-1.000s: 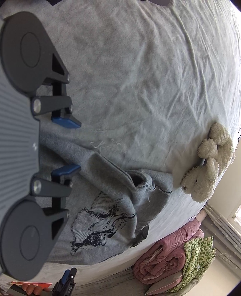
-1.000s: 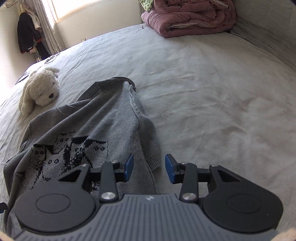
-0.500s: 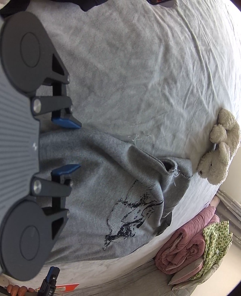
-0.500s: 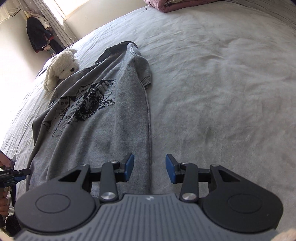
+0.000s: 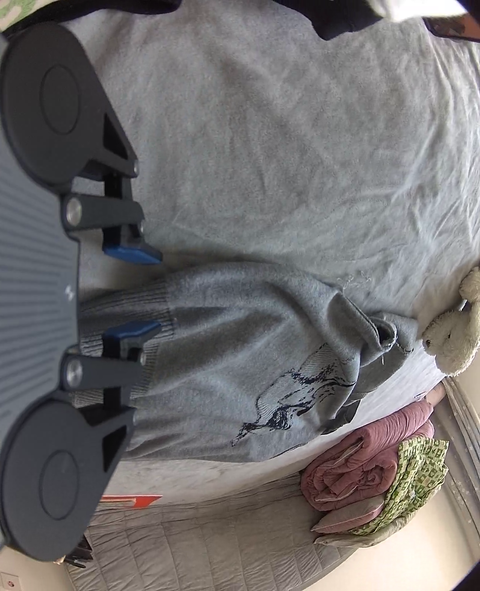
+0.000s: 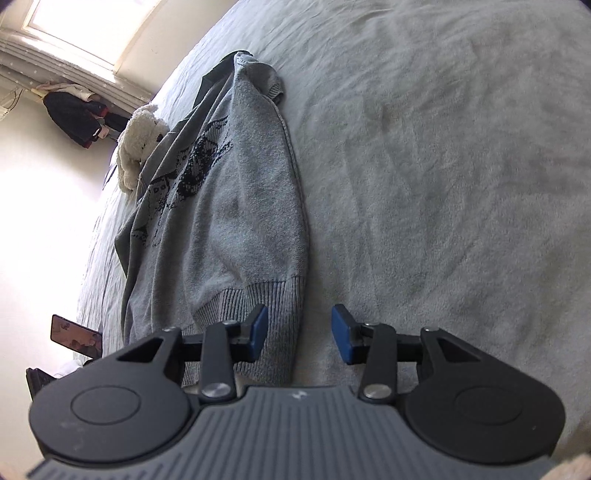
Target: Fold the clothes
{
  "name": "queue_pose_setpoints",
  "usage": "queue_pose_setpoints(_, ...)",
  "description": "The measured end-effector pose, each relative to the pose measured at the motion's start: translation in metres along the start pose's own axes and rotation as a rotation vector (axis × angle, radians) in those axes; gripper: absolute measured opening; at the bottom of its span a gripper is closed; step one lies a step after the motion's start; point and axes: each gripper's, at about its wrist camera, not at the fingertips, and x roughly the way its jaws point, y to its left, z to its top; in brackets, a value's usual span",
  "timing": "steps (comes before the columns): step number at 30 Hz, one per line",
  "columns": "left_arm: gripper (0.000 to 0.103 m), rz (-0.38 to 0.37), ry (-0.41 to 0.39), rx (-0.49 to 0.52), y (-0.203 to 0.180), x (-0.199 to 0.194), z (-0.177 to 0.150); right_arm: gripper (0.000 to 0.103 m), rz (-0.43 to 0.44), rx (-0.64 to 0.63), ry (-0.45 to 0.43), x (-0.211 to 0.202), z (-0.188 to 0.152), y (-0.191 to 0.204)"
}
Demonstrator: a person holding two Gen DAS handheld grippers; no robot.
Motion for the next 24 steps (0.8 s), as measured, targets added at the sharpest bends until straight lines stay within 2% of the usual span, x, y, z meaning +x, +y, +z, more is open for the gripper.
queue_pose_setpoints(3,0.029,-0.013,0.001,0.002,0.001,0.002,-0.007,0.044,0.041,0.031,-0.016,0.004,-0.004,-0.004)
queue_pose_setpoints(7,0.027,-0.003,-0.016,0.028,-0.002,0.003,-0.012,0.043,0.053,-0.009,-0.023,0.009,-0.013,0.007)
queue_pose_setpoints(9,0.02,-0.006,-0.02,0.031,-0.003,0.002,-0.012,0.037,0.04,-0.068,-0.024,0.016,-0.018,0.018)
queue_pose_setpoints(10,0.017,-0.008,-0.022,0.032,-0.003,0.001,-0.012,0.025,0.027,-0.093,-0.032,0.018,-0.021,0.021)
queue_pose_setpoints(11,0.007,-0.01,-0.024,0.033,-0.004,0.001,-0.011,0.015,0.018,-0.102,-0.038,0.02,-0.022,0.022)
queue_pose_setpoints(13,0.003,-0.014,-0.028,0.036,-0.005,0.0,-0.011,0.01,0.001,-0.122,-0.051,0.021,-0.024,0.023)
queue_pose_setpoints(16,0.002,-0.018,-0.038,0.049,-0.007,-0.004,-0.012,0.009,-0.034,-0.172,-0.093,0.007,-0.025,0.026)
queue_pose_setpoints(19,0.002,-0.02,-0.067,0.103,-0.013,-0.018,-0.014,0.008,-0.086,-0.228,-0.134,-0.009,-0.02,0.031)
queue_pose_setpoints(24,0.002,-0.073,-0.085,0.155,-0.015,-0.04,-0.02,0.008,-0.159,-0.305,-0.184,-0.031,-0.012,0.041)
